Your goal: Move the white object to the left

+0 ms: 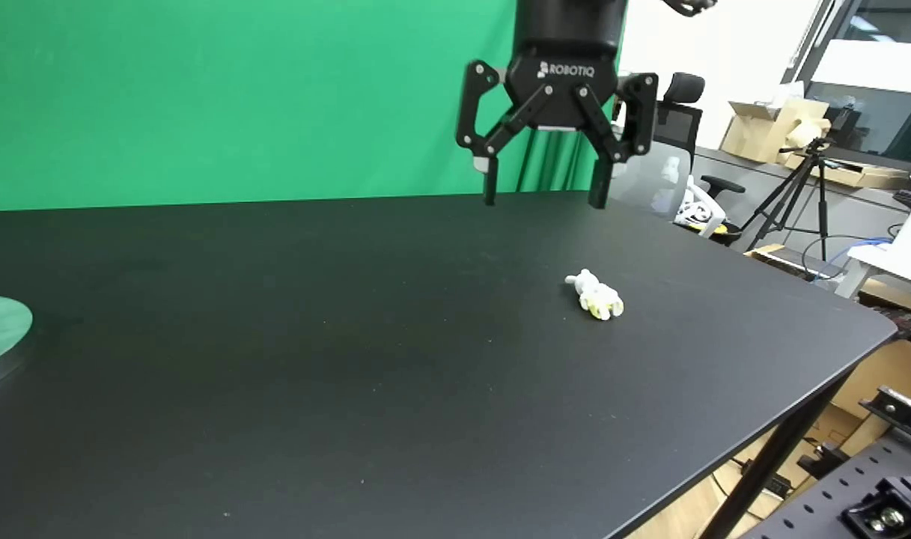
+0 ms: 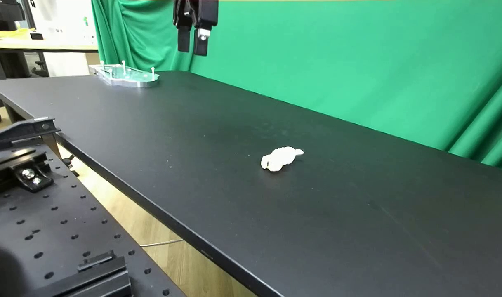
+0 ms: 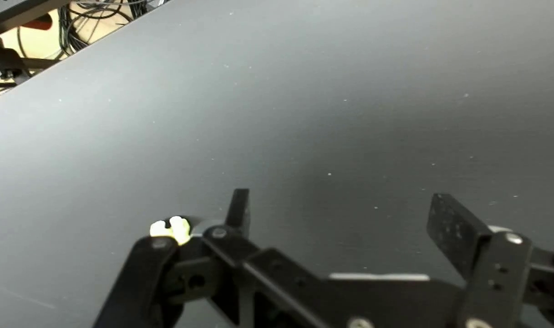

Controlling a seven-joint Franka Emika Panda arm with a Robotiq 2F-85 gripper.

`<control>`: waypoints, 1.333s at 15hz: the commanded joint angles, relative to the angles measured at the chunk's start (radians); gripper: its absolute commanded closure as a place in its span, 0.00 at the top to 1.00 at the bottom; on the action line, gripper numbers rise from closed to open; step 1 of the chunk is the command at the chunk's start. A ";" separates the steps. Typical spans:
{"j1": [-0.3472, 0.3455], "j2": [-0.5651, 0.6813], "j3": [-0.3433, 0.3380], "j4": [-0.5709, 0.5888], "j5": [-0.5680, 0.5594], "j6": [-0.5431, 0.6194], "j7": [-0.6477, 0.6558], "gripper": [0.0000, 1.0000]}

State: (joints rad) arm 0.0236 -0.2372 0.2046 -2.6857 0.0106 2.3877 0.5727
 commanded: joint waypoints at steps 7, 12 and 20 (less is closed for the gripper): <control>-0.137 -0.026 -0.119 -0.118 0.003 0.211 0.037 1.00; -0.135 -0.007 -0.160 -0.094 0.017 0.194 -0.067 1.00; -0.163 0.047 -0.263 -0.079 -0.033 0.209 -0.414 1.00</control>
State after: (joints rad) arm -0.1455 -0.1894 -0.0515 -2.7653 -0.0194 2.5987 0.1567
